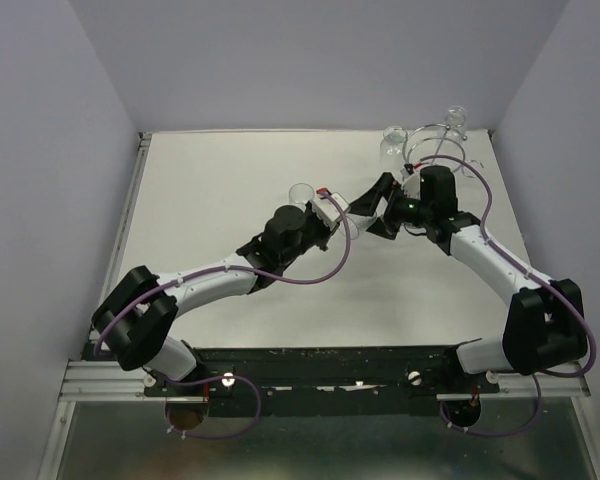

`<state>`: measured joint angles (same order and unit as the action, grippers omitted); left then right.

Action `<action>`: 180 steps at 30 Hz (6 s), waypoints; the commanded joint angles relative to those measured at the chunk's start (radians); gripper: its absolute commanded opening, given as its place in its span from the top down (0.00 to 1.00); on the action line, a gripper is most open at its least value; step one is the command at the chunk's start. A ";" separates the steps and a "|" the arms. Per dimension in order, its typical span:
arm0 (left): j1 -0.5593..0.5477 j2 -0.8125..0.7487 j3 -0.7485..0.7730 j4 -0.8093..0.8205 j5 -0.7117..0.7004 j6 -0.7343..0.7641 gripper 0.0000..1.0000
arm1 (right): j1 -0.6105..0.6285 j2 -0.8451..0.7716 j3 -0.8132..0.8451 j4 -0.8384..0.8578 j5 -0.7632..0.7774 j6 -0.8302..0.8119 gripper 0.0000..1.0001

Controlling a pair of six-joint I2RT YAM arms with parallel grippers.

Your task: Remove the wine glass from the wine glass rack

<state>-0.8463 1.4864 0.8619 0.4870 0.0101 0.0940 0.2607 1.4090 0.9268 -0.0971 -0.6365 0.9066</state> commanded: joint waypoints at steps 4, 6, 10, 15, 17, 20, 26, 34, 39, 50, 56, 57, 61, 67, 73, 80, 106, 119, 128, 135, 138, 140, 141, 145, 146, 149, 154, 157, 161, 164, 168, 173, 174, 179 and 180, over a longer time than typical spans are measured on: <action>-0.013 -0.086 0.023 0.084 0.017 -0.062 1.00 | -0.001 -0.016 -0.028 -0.164 0.024 0.063 0.00; -0.014 -0.092 0.034 0.094 0.018 -0.048 1.00 | -0.001 -0.028 -0.003 -0.162 0.026 0.045 0.00; -0.013 -0.104 0.063 0.102 0.018 -0.027 1.00 | -0.001 -0.056 0.047 -0.165 0.037 -0.014 0.00; -0.013 -0.155 0.097 0.096 0.021 0.022 1.00 | -0.001 -0.099 0.125 -0.213 0.069 -0.084 0.00; -0.013 -0.184 0.104 0.082 0.030 0.052 1.00 | 0.000 -0.113 0.153 -0.254 0.095 -0.104 0.00; -0.013 -0.225 0.101 0.068 0.039 0.073 1.00 | 0.000 -0.127 0.172 -0.300 0.110 -0.120 0.00; -0.016 -0.270 0.103 0.059 0.097 0.088 1.00 | 0.002 -0.128 0.123 -0.273 0.052 -0.060 0.00; -0.037 -0.298 0.104 0.053 0.176 0.233 1.00 | 0.011 -0.035 0.147 -0.101 -0.161 0.083 0.00; -0.036 -0.360 0.065 -0.073 0.153 0.234 1.00 | 0.011 -0.041 0.098 -0.142 -0.109 0.068 0.00; -0.037 -0.488 -0.153 -0.189 0.168 0.096 1.00 | 0.009 -0.048 0.058 -0.109 -0.032 -0.035 0.00; -0.036 -0.445 -0.211 -0.154 0.136 0.020 1.00 | 0.009 -0.045 0.067 -0.081 -0.063 -0.133 0.00; -0.034 -0.440 -0.221 -0.154 0.130 0.007 1.00 | 0.009 -0.047 0.069 -0.073 -0.069 -0.144 0.00; -0.005 -0.430 -0.244 -0.177 0.114 -0.042 1.00 | 0.009 -0.051 0.079 -0.069 -0.074 -0.176 0.00; 0.139 -0.422 -0.230 -0.257 0.120 -0.142 1.00 | 0.009 -0.068 0.135 -0.113 -0.126 -0.311 0.00; 0.271 -0.428 -0.212 -0.318 0.140 -0.131 1.00 | 0.009 -0.117 0.179 -0.216 -0.150 -0.472 0.00; 0.430 -0.376 -0.178 -0.329 0.157 -0.158 1.00 | 0.009 -0.162 0.230 -0.263 -0.140 -0.549 0.00; 0.664 0.173 0.203 -0.177 0.252 -0.341 1.00 | -0.008 -0.199 0.469 -0.461 0.083 -0.718 0.00; 0.664 0.222 0.236 -0.214 0.254 -0.339 0.64 | -0.204 -0.088 0.699 -0.536 0.357 -0.802 0.00; 0.687 0.134 0.266 -0.284 0.157 -0.286 0.22 | -0.255 -0.065 0.739 -0.544 0.497 -0.868 0.00; 0.694 0.045 0.313 -0.287 0.419 -0.099 0.02 | -0.345 -0.029 0.797 -0.595 0.522 -0.847 0.00; 0.682 0.048 0.370 -0.292 0.632 -0.059 0.01 | -0.367 -0.013 0.823 -0.602 0.526 -0.856 0.00; 0.659 0.063 0.410 -0.292 0.704 -0.044 0.01 | -0.373 -0.001 0.830 -0.595 0.549 -0.876 0.00; 0.645 0.075 0.433 -0.289 0.729 -0.033 0.01 | -0.374 0.007 0.837 -0.593 0.560 -0.880 0.00; 0.569 0.147 0.509 -0.292 0.780 0.030 0.01 | -0.385 0.056 0.882 -0.586 0.445 -0.928 0.00; 0.550 0.169 0.529 -0.291 0.778 0.045 0.01 | -0.385 0.059 0.883 -0.576 0.390 -0.957 0.00; 0.498 0.251 0.598 -0.291 0.786 0.062 0.01 | -0.385 0.079 0.856 -0.511 0.377 -1.023 0.00; 0.426 0.397 0.755 -0.300 0.769 0.041 0.01 | -0.385 0.160 0.897 -0.494 0.350 -1.127 0.00; 0.386 0.495 0.837 -0.291 0.763 0.029 0.01 | -0.385 0.182 0.877 -0.467 0.230 -1.184 0.00; 0.342 0.623 0.946 -0.248 0.734 -0.016 0.01 | -0.385 0.205 0.848 -0.423 0.190 -1.203 0.00; 0.311 0.716 1.026 -0.205 0.696 -0.051 0.01 | -0.385 0.225 0.837 -0.389 0.175 -1.192 0.00; 0.282 0.827 1.152 -0.194 0.651 -0.062 0.01 | -0.385 0.242 0.802 -0.339 0.101 -1.190 0.01; 0.266 0.954 1.301 -0.177 0.570 -0.088 0.01 | -0.387 0.243 0.776 -0.339 0.037 -1.189 0.02; 0.262 0.977 1.327 -0.174 0.561 -0.086 0.01 | -0.385 0.239 0.768 -0.336 0.028 -1.195 0.02; 0.251 1.063 1.417 -0.166 0.473 -0.085 0.01 | -0.387 0.231 0.753 -0.346 0.017 -1.187 0.02; 0.250 1.074 1.430 -0.165 0.470 -0.083 0.01 | -0.385 0.231 0.756 -0.349 0.012 -1.184 0.02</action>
<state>-0.5896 2.5023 2.2234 0.2798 0.5690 0.0200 -0.1196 1.6421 1.6852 -0.4637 -0.5716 -0.2672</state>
